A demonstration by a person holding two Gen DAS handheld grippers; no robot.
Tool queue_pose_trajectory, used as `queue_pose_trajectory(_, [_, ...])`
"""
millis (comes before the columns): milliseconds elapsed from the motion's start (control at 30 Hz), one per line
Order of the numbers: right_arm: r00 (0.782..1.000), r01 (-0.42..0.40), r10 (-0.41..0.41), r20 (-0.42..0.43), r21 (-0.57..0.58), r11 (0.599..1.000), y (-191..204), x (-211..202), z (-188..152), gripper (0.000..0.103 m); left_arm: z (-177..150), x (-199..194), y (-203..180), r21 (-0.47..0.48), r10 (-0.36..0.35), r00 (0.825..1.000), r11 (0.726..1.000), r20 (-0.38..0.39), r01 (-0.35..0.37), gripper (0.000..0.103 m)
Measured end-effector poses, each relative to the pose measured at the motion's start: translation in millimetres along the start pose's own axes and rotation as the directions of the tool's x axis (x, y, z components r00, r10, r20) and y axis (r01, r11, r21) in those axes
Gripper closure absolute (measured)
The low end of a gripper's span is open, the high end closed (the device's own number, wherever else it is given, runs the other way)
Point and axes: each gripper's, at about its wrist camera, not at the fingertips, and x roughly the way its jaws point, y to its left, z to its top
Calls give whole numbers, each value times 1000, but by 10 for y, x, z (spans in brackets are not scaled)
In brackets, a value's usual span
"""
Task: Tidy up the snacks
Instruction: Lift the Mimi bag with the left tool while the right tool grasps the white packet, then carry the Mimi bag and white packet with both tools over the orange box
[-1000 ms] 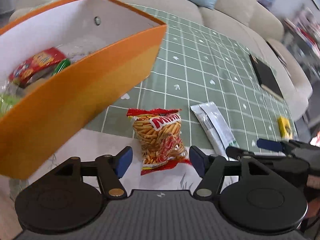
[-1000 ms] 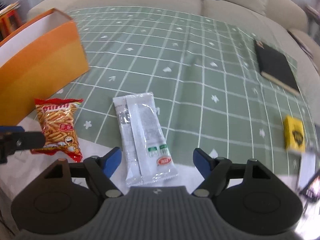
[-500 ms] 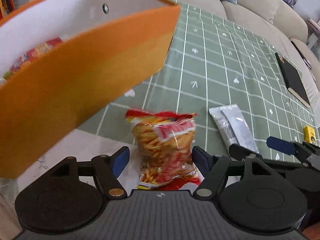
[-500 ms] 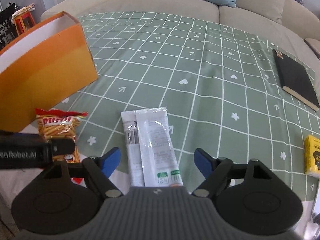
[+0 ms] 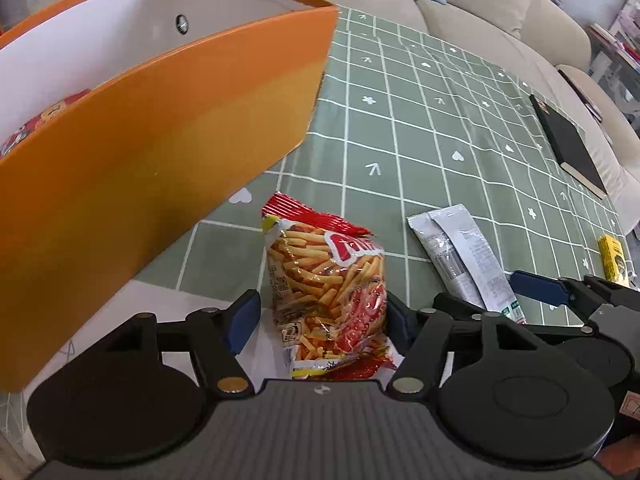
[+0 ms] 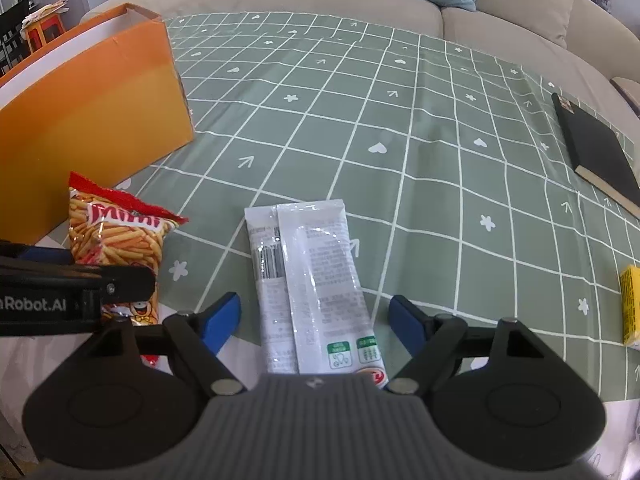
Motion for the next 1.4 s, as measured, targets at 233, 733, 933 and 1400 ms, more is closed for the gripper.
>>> queue_pose_trajectory(233, [1000, -3, 4, 24, -27, 1000, 92, -60, -8, 54, -12, 16, -22, 44, -28, 999, 999, 25, 26, 51])
queue_pose_trajectory(733, [998, -11, 7, 65, 60, 998, 75, -399, -54, 59, -41, -429, 56, 38, -60, 993, 998, 103, 56, 58])
queue_pose_trajectory(933, [987, -53, 38, 155, 90, 995, 125, -720, 8, 59, 38, -771, 97, 16, -95, 982, 995, 166, 94, 59])
queue_pose_trajectory(1400, [920, -183, 165, 354, 17, 983, 593, -1338, 597, 59, 474, -1444, 551, -45, -47, 949, 997, 312, 64, 59])
